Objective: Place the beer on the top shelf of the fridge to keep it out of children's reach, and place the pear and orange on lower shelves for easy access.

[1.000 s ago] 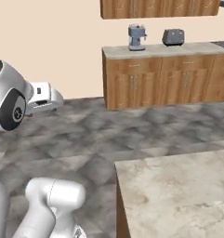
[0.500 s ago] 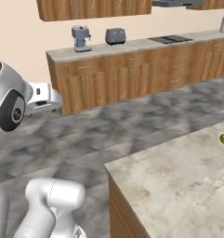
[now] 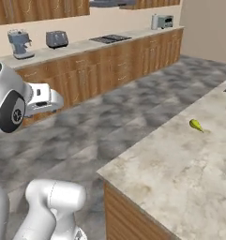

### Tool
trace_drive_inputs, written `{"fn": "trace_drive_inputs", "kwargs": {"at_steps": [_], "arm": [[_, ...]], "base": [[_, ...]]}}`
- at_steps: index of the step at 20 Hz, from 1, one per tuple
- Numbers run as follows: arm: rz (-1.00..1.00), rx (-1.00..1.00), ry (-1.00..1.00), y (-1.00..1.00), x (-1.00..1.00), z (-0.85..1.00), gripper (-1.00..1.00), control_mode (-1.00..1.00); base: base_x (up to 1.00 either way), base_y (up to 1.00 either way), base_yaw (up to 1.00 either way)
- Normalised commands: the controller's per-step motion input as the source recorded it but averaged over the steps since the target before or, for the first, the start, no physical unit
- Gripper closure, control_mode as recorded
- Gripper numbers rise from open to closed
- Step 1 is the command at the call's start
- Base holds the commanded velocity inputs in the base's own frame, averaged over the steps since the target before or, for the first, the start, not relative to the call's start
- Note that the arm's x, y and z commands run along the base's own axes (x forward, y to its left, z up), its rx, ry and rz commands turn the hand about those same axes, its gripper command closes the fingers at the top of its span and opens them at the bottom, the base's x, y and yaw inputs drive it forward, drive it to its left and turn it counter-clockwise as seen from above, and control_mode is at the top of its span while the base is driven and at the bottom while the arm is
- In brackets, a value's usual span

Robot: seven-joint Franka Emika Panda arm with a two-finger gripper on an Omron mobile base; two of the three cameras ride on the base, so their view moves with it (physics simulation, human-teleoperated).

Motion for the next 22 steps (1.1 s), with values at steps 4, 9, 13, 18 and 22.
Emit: {"fn": "trace_drive_inputs", "kwargs": {"at_steps": [4,9,13,18,22], "arm": [[0.0,0.0,0.0,0.0,0.0,0.0,-1.0,1.0],[0.0,0.0,0.0,0.0,0.0,0.0,-1.0,1.0],[0.0,0.0,0.0,0.0,0.0,0.0,-1.0,1.0],[0.0,0.0,0.0,0.0,0.0,0.0,-1.0,1.0],[0.0,0.0,0.0,0.0,0.0,0.0,-1.0,1.0]], "base": [[0.01,0.84,-0.52],[-0.03,1.0,-0.46],[0.0,0.8,-0.61],[0.05,0.41,-0.83],[0.11,0.53,-0.81]]}}
